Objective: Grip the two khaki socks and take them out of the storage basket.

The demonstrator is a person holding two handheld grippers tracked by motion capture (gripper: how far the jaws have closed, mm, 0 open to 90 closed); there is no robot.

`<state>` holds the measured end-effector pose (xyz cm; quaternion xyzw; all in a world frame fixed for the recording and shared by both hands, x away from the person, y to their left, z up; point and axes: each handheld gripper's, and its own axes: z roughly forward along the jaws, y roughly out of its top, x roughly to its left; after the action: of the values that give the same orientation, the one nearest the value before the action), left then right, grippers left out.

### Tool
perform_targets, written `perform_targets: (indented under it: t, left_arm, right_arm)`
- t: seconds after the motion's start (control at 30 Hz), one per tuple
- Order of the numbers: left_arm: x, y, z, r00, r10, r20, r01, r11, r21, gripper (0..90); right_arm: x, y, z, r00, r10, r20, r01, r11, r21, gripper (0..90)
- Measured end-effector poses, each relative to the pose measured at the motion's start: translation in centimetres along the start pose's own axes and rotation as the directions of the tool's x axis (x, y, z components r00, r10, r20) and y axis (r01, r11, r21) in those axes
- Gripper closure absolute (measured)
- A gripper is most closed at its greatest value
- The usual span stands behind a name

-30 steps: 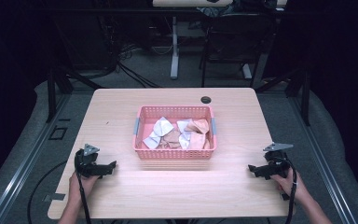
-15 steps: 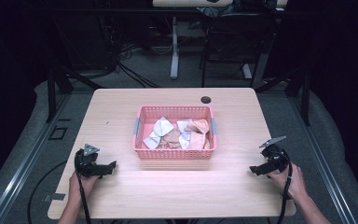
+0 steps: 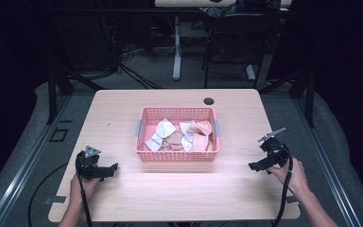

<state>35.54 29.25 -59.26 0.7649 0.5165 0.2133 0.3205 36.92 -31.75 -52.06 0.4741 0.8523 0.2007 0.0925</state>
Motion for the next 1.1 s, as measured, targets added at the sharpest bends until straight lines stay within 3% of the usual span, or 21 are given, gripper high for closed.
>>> perform_targets:
  t: [0.07,0.2,0.73,0.8,0.87,1.1]
  left_arm:
    - [0.0,0.0,0.0,1.0000,0.003,0.000,-0.003,1.0000,0.002,0.0]
    - [0.0,0.0,0.0,1.0000,0.002,-0.001,-0.002,1.0000,0.001,0.0]
    - [0.0,0.0,0.0,1.0000,0.000,-0.004,0.000,1.0000,0.003,0.0]
    - [0.0,0.0,0.0,1.0000,0.000,-0.004,0.000,1.0000,0.003,0.0]
    - [0.0,0.0,0.0,1.0000,0.000,-0.004,0.000,1.0000,0.003,0.0]
    - [0.0,0.0,0.0,1.0000,0.000,-0.004,0.000,1.0000,0.003,0.0]
  right_arm:
    - [0.0,0.5,-0.2,0.9999,-0.012,-0.006,0.012,0.999,0.029,0.0]
    - [0.3,1.3,-0.3,0.9998,-0.020,-0.010,0.020,0.999,0.040,0.0]
    - [1.6,5.5,-2.2,0.9980,-0.059,-0.021,0.060,0.997,0.051,0.0]
    - [1.9,6.1,-2.2,0.9981,-0.056,-0.027,0.057,0.998,0.027,0.0]
    - [2.1,7.0,-2.6,0.9959,-0.086,-0.029,0.087,0.995,0.052,0.0]
    - [2.9,9.5,-3.1,0.9942,-0.102,-0.032,0.104,0.994,0.046,0.0]
